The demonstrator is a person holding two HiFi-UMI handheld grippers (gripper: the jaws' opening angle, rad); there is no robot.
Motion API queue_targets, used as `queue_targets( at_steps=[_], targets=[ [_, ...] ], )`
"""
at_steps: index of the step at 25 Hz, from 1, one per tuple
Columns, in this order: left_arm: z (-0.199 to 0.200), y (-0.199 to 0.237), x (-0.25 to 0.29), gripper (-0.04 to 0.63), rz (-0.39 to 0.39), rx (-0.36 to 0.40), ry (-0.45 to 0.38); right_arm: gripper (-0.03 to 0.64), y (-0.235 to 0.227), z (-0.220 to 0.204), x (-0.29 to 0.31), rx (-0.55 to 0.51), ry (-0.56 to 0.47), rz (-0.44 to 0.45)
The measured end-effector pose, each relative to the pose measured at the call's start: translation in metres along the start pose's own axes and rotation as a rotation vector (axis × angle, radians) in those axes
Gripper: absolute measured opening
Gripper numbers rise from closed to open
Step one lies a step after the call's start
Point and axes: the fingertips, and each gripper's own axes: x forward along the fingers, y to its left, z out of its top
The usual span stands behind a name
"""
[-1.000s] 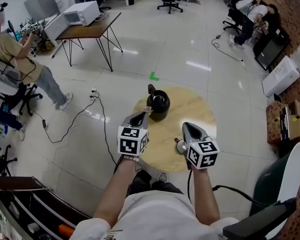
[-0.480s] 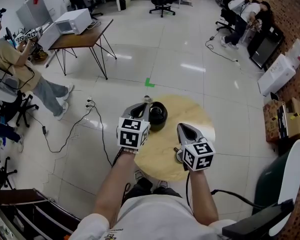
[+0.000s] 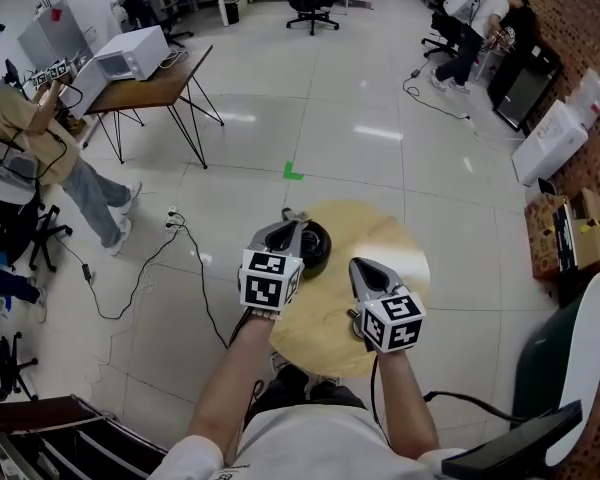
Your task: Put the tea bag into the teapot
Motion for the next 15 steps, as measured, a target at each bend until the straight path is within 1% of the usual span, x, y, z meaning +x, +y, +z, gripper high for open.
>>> queue_targets(
  at_steps=[10,15],
  targets=[
    [-0.059,0.002,0.039,0.012,-0.047,-0.010,0.101,0.002,-0.008,-0.039,0.026,0.010,0.079,-0.002],
    [-0.081,-0.007,0.053,0.012,-0.073,-0.006,0.135,0.002,-0.010,-0.050,0.032,0.016,0.087,-0.012]
  ],
)
